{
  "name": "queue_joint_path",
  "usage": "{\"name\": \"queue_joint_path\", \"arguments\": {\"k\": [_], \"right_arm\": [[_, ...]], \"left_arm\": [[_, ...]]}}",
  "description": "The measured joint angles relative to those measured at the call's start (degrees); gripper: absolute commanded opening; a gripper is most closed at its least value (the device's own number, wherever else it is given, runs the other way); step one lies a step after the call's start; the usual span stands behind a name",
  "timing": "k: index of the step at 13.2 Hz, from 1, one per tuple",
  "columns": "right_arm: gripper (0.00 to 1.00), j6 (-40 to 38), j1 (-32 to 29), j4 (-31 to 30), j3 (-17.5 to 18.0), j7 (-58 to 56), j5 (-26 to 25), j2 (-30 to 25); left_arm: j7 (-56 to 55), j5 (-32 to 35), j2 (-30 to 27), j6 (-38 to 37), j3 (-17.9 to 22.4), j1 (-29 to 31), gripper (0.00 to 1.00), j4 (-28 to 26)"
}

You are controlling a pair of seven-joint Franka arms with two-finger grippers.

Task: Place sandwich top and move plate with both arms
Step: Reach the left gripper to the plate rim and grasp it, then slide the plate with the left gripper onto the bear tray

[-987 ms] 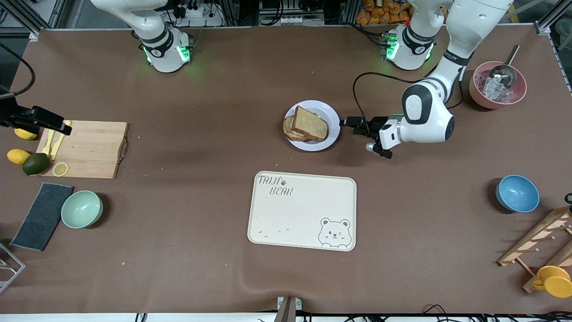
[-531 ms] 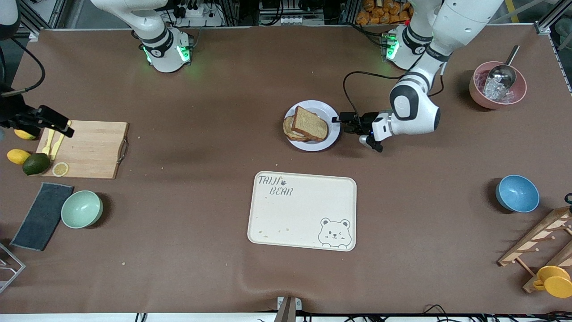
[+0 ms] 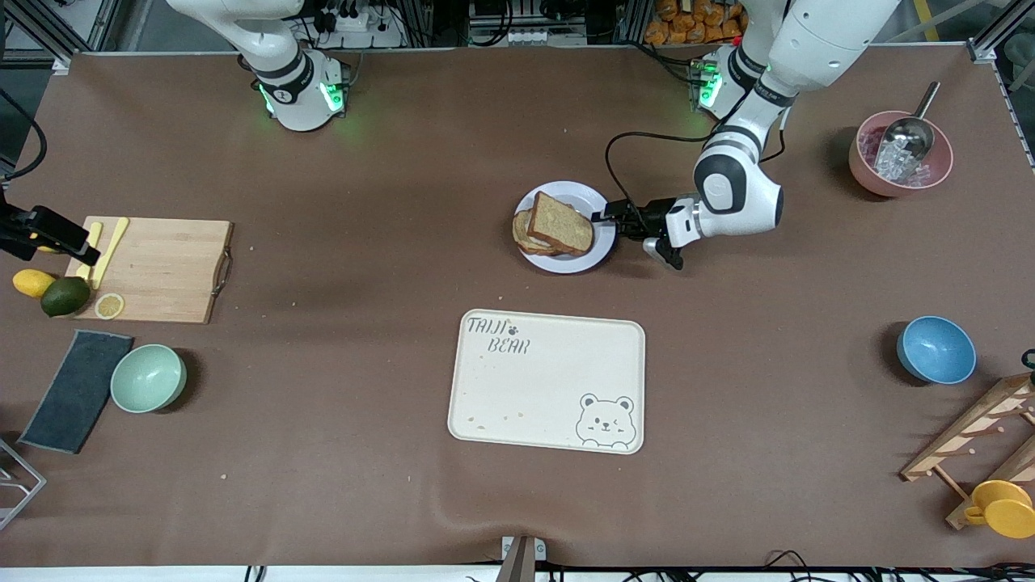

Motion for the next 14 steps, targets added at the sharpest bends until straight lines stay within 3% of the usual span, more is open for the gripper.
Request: {"name": "queue_joint_path", "arguments": {"k": [3,14], "right_arm": [[1.00,-0.02,0.55,0.85,2.66,0.84,-3.01,0.00],[1.00,-2.66,0.00,3.10,2.28,0.80,-3.29,-0.01]], "left_arm": [[0.32,0.00,0.49,0.07,0.00,-0.01,0.00,-0.36],[1.85,-6.80,1.27,0.57,0.01,1.03,0.00,0.18]]}}
